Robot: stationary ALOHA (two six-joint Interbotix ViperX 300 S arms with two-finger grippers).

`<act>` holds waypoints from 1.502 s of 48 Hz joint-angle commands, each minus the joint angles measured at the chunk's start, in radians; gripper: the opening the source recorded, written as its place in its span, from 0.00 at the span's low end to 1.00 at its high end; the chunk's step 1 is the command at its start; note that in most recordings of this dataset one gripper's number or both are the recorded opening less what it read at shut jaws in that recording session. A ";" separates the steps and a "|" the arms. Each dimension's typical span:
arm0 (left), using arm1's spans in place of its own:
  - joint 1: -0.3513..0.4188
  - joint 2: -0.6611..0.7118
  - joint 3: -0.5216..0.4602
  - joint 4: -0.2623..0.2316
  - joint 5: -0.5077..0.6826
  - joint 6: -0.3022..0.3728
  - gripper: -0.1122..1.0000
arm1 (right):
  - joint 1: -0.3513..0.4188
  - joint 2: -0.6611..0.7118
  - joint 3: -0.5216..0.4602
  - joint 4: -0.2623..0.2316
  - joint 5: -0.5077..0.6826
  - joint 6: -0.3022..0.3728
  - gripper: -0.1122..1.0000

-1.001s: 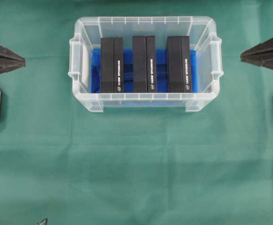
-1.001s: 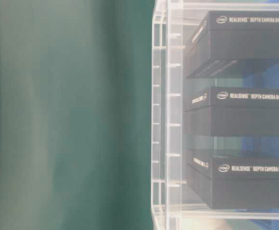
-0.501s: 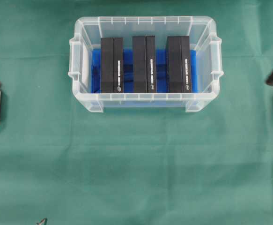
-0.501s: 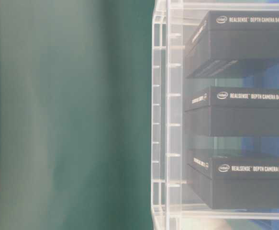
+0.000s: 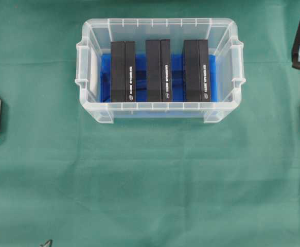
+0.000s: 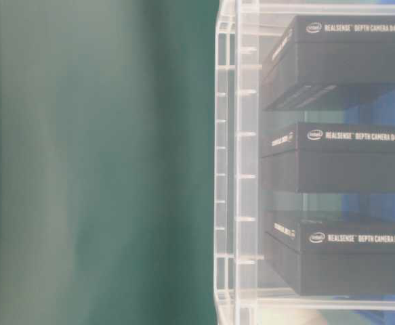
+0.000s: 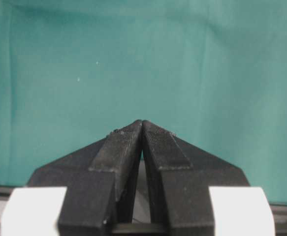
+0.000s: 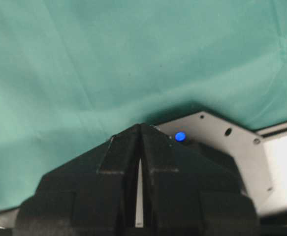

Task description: Take the box out of the case with the right arm.

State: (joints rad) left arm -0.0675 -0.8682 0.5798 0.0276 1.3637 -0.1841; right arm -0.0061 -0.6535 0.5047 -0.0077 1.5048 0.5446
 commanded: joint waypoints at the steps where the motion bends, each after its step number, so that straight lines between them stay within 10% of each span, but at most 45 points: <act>1: -0.003 0.008 -0.025 0.002 -0.003 0.000 0.12 | -0.002 0.012 -0.031 -0.003 0.003 0.080 0.11; 17: -0.003 0.008 -0.023 0.002 0.000 0.000 0.12 | -0.002 0.031 -0.035 -0.009 0.048 0.712 0.11; 24: -0.003 0.008 -0.025 0.000 0.002 0.000 0.12 | -0.002 0.031 -0.035 -0.014 0.044 0.874 0.11; 39: -0.005 0.008 -0.025 0.002 0.005 0.000 0.12 | -0.071 0.054 -0.044 -0.086 0.038 0.867 0.11; 55: -0.003 0.008 -0.025 0.002 0.006 0.000 0.12 | -0.310 0.089 -0.060 -0.089 -0.029 0.652 0.11; 72: -0.003 0.008 -0.023 0.002 0.006 0.000 0.12 | -0.337 0.101 -0.057 -0.086 -0.032 0.649 0.11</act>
State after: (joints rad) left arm -0.0690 -0.8682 0.5798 0.0276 1.3729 -0.1841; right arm -0.3405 -0.5492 0.4694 -0.0936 1.4788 1.1904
